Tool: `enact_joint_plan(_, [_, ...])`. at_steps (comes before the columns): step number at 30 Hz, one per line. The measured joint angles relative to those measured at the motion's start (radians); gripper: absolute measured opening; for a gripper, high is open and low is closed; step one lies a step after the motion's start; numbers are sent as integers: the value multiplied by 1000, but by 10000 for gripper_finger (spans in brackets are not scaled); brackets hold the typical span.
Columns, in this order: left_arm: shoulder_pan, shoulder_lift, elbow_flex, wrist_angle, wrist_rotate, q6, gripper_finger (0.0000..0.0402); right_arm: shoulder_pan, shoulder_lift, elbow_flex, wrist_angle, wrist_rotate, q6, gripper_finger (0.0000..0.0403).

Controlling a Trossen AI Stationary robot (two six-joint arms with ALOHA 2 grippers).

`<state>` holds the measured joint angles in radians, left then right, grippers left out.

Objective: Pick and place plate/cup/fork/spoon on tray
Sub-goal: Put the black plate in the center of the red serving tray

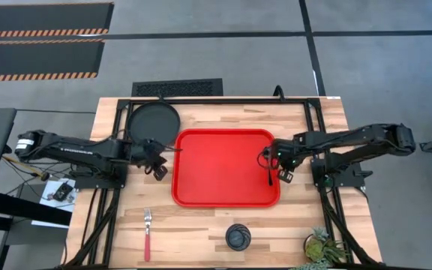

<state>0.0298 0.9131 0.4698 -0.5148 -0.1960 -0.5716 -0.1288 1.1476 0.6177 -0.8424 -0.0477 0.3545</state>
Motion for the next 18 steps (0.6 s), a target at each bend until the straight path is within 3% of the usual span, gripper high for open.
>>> enact_joint_plan(4, [68,-34,0,166,148,145,0,-10,-100,-3,98,-2,-87,10])
enact_joint_plan(8, [135,-28,1,279,275,240,0,-12,-173,-71,362,-31,-176,9])
enact_joint_plan(14, [234,25,2,252,266,259,3,-20,-189,-212,823,-57,-231,9])
enact_joint_plan(18, [272,39,31,197,234,328,27,-33,-170,-263,1105,-60,-280,9])
